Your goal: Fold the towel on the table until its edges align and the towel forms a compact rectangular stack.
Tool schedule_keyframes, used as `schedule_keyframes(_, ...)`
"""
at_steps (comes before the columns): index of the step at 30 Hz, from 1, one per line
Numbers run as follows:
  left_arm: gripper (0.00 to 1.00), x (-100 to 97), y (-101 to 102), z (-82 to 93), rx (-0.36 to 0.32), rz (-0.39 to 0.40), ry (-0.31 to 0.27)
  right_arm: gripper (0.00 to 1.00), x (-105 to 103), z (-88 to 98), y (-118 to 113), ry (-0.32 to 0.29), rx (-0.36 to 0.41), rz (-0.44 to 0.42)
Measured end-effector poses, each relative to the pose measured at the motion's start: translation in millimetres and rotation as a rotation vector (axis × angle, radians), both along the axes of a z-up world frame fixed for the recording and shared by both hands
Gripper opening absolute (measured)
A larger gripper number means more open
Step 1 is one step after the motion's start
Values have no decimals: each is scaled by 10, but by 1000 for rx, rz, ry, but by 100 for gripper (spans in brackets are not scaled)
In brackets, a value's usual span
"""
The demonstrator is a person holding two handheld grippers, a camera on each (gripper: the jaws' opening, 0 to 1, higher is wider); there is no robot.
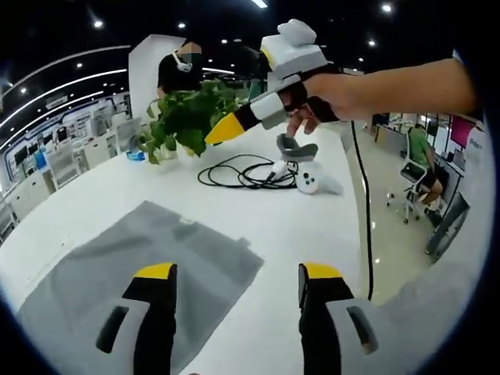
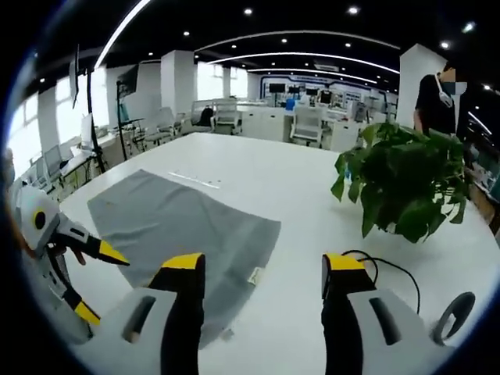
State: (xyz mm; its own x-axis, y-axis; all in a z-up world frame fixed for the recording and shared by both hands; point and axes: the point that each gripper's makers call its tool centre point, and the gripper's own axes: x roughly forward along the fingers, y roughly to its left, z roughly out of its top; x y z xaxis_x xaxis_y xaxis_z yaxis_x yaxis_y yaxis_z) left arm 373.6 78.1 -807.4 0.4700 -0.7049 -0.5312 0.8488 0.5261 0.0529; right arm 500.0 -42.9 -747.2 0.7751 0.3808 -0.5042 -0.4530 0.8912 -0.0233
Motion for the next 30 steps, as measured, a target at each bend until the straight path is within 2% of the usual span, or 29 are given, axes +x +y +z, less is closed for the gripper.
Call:
schedule_keyframes(14, 56, 123, -271, -346, 77, -27, 41, 53, 454, -443, 43, 56, -10, 24)
schedule_keyframes(25, 51, 232, -319, -592, 111, -16, 93, 48, 868, -692, 102, 72, 12, -9)
schedule_keyframes(30, 45, 224, -346, -684, 120, -18, 123, 45, 1022, -885, 185, 115, 14, 8)
